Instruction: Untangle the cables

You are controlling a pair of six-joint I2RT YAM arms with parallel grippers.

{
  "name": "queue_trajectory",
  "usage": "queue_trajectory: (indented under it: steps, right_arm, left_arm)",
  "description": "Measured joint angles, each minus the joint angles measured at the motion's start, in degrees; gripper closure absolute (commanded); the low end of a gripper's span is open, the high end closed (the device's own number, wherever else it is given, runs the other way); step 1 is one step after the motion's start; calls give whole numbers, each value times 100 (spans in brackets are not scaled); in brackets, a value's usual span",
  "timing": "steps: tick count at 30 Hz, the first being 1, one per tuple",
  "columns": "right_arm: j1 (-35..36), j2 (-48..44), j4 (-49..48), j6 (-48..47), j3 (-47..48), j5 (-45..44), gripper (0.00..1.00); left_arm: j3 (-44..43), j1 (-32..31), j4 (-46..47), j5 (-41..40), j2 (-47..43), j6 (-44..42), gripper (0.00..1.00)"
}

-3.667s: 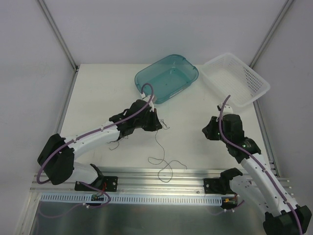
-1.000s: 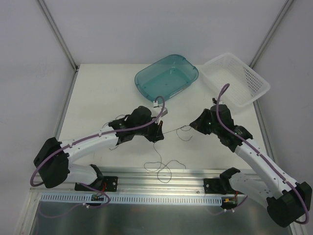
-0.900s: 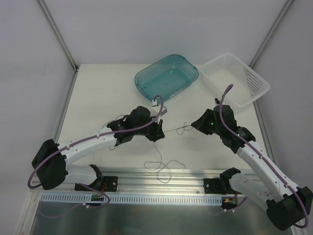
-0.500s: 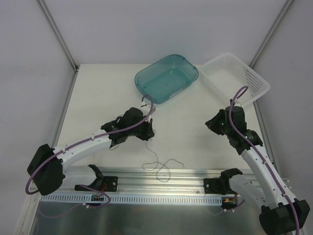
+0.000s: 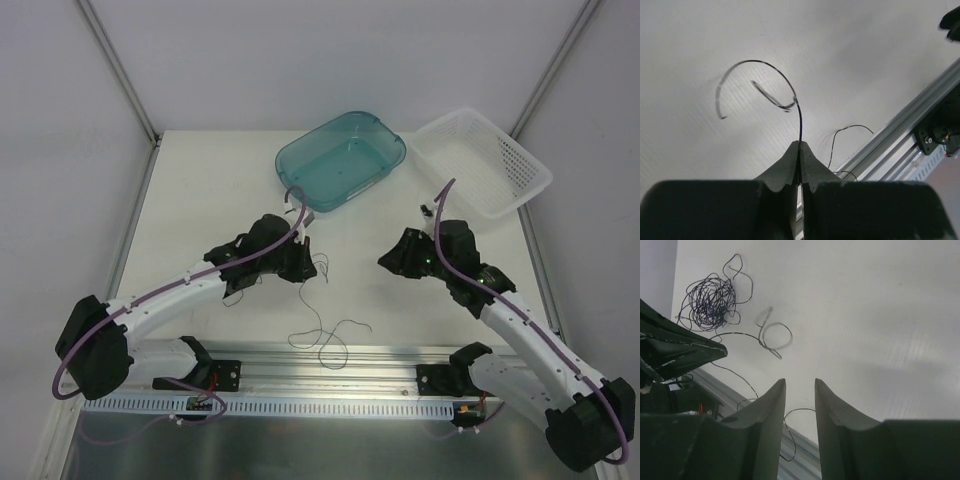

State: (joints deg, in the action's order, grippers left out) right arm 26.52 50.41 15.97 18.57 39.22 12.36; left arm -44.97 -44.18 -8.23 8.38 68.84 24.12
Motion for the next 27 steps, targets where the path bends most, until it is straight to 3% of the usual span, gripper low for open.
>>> queue_trajectory:
  steps: [5,12,16,19,27]
  right_arm:
    - [680,269,-1132,214,-592,197,61]
    - [872,323,-1939,459,-1005,39,58]
    - [872,339,-1775,485,-831,-136,55]
    - [872,455,-1460,612,-479,-269,46]
    - [907,1102,-861,863,323,-280,44]
  left_arm:
    - [-238,0,13,177,122,345,100]
    - [-413,-35,24,372,122,514,100]
    - [-461,-162,33,647,120,258,100]
    - [-461,-199,28,822,118,31,100]
    - [-553,-273,24,1110,122,-382,100]
